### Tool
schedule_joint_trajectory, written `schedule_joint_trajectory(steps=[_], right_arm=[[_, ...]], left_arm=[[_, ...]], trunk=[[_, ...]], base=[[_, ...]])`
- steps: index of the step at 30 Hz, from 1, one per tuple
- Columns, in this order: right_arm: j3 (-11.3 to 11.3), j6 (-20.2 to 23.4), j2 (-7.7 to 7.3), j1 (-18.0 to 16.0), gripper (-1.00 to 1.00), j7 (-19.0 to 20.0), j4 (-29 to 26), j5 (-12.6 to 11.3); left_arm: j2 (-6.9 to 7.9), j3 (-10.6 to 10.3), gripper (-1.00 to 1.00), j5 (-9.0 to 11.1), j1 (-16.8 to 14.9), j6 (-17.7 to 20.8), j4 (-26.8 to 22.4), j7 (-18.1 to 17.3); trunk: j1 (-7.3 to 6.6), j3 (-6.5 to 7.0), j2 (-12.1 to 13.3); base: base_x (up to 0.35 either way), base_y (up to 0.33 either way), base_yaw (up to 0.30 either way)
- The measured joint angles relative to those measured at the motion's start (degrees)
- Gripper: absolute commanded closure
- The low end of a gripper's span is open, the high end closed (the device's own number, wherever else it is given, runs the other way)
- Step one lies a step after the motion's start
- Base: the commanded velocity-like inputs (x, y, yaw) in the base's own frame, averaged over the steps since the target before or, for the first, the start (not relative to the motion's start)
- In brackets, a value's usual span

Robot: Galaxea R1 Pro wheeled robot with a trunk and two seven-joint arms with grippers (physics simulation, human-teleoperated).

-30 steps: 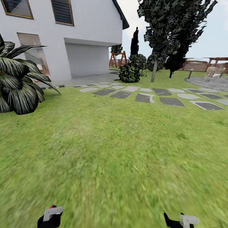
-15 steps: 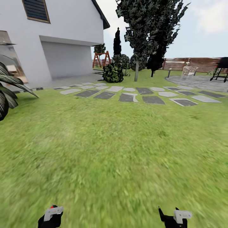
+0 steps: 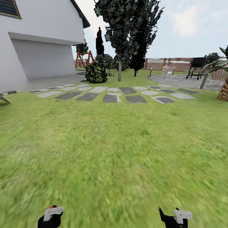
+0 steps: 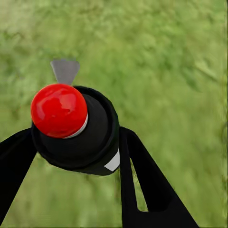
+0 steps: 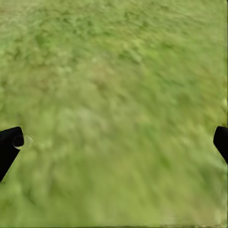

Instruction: In the garden, pick up the pesticide atomizer on the floor and spray pesticide onto both trees until each tree trunk is fully covered.

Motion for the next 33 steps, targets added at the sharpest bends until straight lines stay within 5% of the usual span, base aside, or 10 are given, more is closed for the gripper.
schedule_joint_trajectory(steps=[33], right_arm=[[0.00,0.00,0.00,0.00,-1.00,0.00,-0.09,-0.06]], left_arm=[[0.08,0.09,1.00,0.02,0.00,0.00,0.00,-0.06]], trunk=[[0.00,0.00,0.00]], base=[[0.058,-0.276,-0.300]])
